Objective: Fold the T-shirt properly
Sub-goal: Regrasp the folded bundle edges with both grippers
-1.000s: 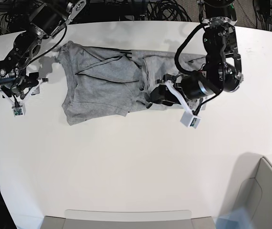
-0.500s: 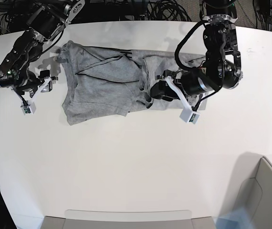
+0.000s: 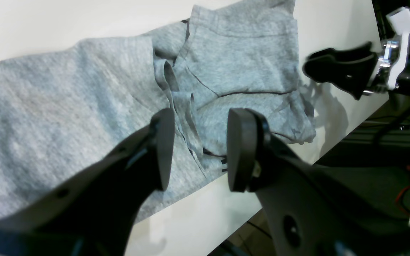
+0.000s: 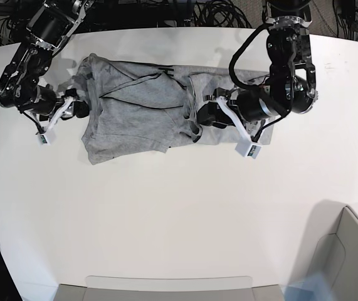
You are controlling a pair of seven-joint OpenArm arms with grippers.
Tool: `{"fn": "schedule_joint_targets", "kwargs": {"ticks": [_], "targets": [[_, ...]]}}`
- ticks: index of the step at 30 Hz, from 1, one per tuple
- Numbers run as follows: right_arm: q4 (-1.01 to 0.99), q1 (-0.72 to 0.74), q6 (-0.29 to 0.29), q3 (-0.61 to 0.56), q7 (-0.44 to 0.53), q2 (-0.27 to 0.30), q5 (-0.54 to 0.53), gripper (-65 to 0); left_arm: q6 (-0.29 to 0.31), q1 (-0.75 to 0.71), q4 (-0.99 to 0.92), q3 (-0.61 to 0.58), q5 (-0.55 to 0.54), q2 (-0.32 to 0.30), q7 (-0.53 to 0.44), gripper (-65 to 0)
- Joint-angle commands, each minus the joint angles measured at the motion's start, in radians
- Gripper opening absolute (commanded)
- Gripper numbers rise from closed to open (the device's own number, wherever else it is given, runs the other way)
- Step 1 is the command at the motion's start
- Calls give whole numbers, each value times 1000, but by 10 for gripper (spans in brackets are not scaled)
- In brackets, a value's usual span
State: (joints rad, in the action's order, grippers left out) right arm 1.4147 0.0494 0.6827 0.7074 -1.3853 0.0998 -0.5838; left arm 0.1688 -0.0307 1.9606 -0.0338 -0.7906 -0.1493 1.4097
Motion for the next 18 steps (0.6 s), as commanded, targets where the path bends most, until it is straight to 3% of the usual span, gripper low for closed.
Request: {"fn": "schedule_joint_targets", "kwargs": {"ticks": [1, 9, 18], "targets": [[1, 0, 15, -16, -11, 13, -8, -322, -2, 13, 15, -1, -20, -2, -13, -396], [-104, -1, 15, -98, -11, 2, -15, -322, -2, 12, 15, -1, -20, -3, -13, -396], [-117, -23, 15, -214, -11, -54, -9, -322, -2, -10, 15, -1, -20, -3, -13, -397]]}}
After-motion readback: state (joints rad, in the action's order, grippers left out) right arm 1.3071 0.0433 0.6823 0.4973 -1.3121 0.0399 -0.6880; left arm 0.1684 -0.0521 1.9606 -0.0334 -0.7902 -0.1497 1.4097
